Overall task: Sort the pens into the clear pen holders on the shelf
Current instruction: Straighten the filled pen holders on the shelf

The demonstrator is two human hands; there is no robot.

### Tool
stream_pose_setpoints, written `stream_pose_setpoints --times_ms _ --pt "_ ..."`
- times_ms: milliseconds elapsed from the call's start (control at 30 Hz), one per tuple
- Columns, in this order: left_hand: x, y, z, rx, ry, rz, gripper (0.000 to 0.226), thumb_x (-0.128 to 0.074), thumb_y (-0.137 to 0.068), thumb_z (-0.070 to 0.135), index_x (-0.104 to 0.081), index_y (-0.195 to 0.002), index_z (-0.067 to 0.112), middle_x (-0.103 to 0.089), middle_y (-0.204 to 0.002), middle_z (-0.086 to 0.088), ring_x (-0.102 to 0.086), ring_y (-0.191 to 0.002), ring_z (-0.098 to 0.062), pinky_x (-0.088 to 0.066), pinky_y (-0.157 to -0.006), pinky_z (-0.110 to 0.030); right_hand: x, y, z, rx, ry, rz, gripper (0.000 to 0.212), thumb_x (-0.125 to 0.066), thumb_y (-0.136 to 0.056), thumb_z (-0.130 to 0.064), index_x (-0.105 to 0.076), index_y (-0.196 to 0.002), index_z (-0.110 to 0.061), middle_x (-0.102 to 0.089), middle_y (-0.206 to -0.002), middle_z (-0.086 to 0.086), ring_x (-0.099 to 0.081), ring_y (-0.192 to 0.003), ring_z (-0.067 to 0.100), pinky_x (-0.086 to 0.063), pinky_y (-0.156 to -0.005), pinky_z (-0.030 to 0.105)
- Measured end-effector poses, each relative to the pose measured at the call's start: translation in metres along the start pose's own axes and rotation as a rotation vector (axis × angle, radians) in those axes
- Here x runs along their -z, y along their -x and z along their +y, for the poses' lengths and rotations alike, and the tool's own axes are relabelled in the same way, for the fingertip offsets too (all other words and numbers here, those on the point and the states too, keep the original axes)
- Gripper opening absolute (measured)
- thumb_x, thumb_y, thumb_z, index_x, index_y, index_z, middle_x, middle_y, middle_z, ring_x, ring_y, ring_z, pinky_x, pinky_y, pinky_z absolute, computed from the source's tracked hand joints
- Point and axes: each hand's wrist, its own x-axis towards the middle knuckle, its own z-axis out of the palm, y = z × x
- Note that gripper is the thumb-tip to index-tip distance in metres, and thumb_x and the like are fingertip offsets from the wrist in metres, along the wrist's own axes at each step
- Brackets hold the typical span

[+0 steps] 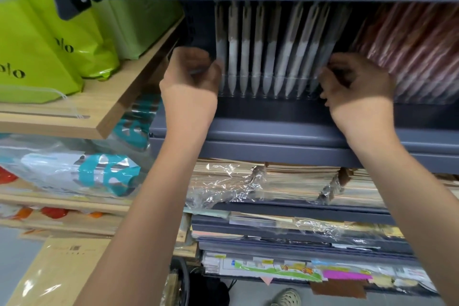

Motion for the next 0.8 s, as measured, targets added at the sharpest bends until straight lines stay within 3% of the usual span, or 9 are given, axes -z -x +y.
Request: stream_pose_setpoints --times_ms 67,133,333,600,800 --pt "-0.001 0.006 0.002 -0.048 -0.020 0.020 0.013 -0.069 -0.085 0.013 -0.059 -0.083 0.021 -0.067 -0.082 0.001 -0.064 -0.075 -0.013 -0.054 -0.072 -0.032 0.000 0.000 -0.002 -0.015 -0.005 0.001 0.029 -0.055 -0.084 -0.039 -0.067 -0.104 -0.023 -0.071 -0.091 -0.001 -0.068 -0.078 0.024 -0.056 -0.078 0.045" --pt "-0.004 0.008 0.002 -0.073 -0.077 -0.018 0.003 -0.067 -0.084 0.015 -0.069 -0.086 0.015 -0.071 -0.089 -0.006 -0.068 -0.077 -0.017 -0.057 -0.075 -0.039 -0.001 0.000 -0.003 -0.022 -0.013 0.011 0.029 -0.054 -0.083 -0.038 -0.067 -0.103 -0.023 -0.071 -0.089 -0.003 -0.067 -0.075 0.023 -0.057 -0.078 0.043" --pt "-0.012 0.006 0.002 -0.064 -0.106 0.003 0.014 -0.068 -0.082 0.015 -0.075 -0.092 0.008 -0.072 -0.103 -0.017 -0.072 -0.086 -0.029 -0.057 -0.080 -0.046 -0.002 0.000 -0.002 -0.022 -0.034 0.031 0.029 -0.054 -0.078 -0.044 -0.064 -0.101 -0.029 -0.071 -0.088 -0.005 -0.067 -0.074 0.024 -0.056 -0.076 0.045" --pt "-0.016 0.008 0.008 -0.059 -0.259 0.014 0.021 -0.066 -0.086 0.022 -0.080 -0.100 0.013 -0.072 -0.113 -0.004 -0.072 -0.091 -0.024 -0.056 -0.086 -0.035 -0.002 0.000 -0.003 0.022 -0.028 0.030 0.028 -0.051 -0.077 -0.045 -0.054 -0.104 -0.041 -0.069 -0.086 -0.009 -0.068 -0.073 0.024 -0.057 -0.073 0.046" --pt "-0.022 0.009 0.011 0.015 -0.226 0.097 0.013 -0.071 -0.083 0.021 -0.080 -0.091 0.016 -0.075 -0.102 -0.003 -0.071 -0.090 -0.019 -0.054 -0.086 -0.030 0.000 0.001 -0.005 0.012 -0.043 0.009 0.026 -0.052 -0.078 -0.042 -0.056 -0.104 -0.037 -0.070 -0.089 -0.006 -0.067 -0.075 0.026 -0.056 -0.075 0.047"
